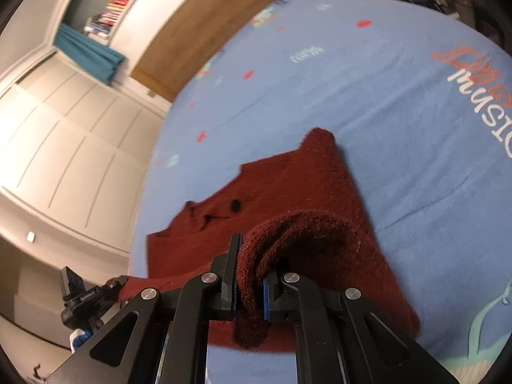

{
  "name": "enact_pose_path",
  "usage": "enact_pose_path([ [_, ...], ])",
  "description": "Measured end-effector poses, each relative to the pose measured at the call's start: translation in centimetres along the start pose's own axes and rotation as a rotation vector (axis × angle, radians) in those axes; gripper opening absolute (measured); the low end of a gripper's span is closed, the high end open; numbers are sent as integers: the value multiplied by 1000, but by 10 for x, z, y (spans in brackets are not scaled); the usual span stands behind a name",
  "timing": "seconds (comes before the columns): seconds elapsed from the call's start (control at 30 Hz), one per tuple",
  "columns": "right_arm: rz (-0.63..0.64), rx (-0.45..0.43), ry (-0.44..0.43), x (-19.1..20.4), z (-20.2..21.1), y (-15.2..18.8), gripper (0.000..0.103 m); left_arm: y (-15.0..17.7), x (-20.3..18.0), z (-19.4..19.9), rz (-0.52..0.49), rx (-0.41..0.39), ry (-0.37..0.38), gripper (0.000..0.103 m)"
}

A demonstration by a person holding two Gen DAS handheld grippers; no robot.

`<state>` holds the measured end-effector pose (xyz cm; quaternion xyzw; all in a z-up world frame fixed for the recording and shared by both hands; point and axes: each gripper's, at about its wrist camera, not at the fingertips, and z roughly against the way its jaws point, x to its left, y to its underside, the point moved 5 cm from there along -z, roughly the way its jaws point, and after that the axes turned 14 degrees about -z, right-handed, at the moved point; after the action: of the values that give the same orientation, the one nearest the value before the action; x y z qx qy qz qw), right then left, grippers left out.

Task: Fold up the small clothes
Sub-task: 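Lift the hem with both tools and fold it over toward the collar, then open both tools and press the folded sweater flat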

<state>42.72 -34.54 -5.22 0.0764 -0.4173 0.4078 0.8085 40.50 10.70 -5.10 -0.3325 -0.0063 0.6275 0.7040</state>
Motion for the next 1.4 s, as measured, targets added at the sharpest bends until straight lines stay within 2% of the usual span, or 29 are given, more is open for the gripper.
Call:
enact_pose_path([
  [0.13,-25,7,40,-12,-20,-11,11,-3,13,-24,36,41,-26,9],
  [0.3,-62,13,58,-22,-31,-20,14,-5,22,-35,79,63,-22,12],
  [0.33,-72,14,63,-24,-32,-21,18,-4,23,-35,88,69,-19,14],
  [0.37,-77,11,66,-25,-32,-22,21,-4,25,-35,99,71,-11,21],
  [0.4,-84,4,72,-26,-32,-23,27,-5,26,-33,105,68,-3,33],
  [0.47,-90,-14,83,-28,-32,-27,43,-8,25,-26,103,50,24,43],
  [0.5,-90,-22,78,-28,-30,-28,52,-9,23,-21,96,40,39,46],
  [0.53,-92,-28,67,-28,-27,-30,56,-10,22,-17,89,33,45,48],
  [0.7,-81,-60,71,-26,-13,-35,60,-17,19,5,58,-28,11,55],
  [0.87,90,-105,127,-2,-6,-29,66,-18,-3,5,-86,-35,-85,55],
  [1.1,361,-85,217,38,-46,-1,67,-13,-27,-33,-244,-21,-195,55],
  [1.27,446,-55,313,32,-82,7,67,-10,-14,-73,-299,27,-302,55],
  [1.4,466,-48,394,15,-93,0,65,-5,-11,-81,-316,31,-330,55],
])
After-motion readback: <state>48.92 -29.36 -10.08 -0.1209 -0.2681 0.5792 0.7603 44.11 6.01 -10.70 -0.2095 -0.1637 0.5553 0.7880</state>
